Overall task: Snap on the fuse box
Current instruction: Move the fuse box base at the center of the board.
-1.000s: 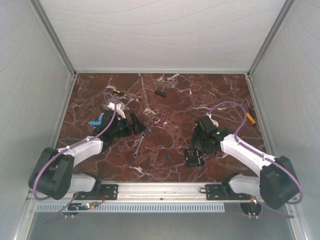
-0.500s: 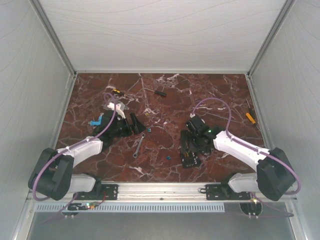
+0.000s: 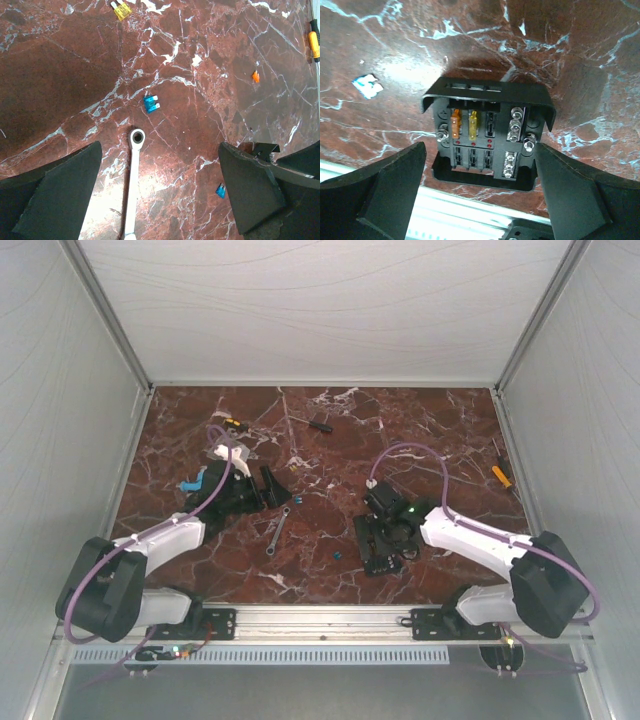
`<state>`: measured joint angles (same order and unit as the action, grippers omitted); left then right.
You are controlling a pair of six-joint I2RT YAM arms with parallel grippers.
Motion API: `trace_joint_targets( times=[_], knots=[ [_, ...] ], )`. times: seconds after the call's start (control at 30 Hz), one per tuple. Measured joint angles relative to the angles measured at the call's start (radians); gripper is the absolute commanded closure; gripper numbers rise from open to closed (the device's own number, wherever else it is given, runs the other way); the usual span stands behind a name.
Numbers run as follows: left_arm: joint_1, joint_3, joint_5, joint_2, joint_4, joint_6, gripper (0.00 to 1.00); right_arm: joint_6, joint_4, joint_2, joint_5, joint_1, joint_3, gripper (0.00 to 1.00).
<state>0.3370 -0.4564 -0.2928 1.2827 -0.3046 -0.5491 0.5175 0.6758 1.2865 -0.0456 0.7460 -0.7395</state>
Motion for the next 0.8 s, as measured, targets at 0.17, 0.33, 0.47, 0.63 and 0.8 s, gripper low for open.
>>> trace_joint_targets(
  times=[0.17,0.33,0.47,0.63,0.8],
  knots=[
    [0.0,0.0,0.0,0.0,0.0,0.0,0.0,0.0,0.001,0.041,-0.014,0.018,0.011,0.19],
    [0.0,0.0,0.0,0.0,0.0,0.0,0.0,0.0,0.0,0.063,-0.037,0.025,0.009,0.24],
    [0.0,0.0,0.0,-0.001,0.0,0.0,0.0,-0.002,0.008,0.089,-0.051,0.027,-0.008,0.3],
    [0.0,0.0,0.0,-0.005,0.0,0.0,0.0,-0.021,-0.023,0.168,-0.063,0.028,-0.073,0.31],
    [0.0,0.0,0.0,-0.014,0.0,-0.001,0.0,-0.058,-0.079,0.29,-0.086,0.028,-0.184,0.3]
  ],
)
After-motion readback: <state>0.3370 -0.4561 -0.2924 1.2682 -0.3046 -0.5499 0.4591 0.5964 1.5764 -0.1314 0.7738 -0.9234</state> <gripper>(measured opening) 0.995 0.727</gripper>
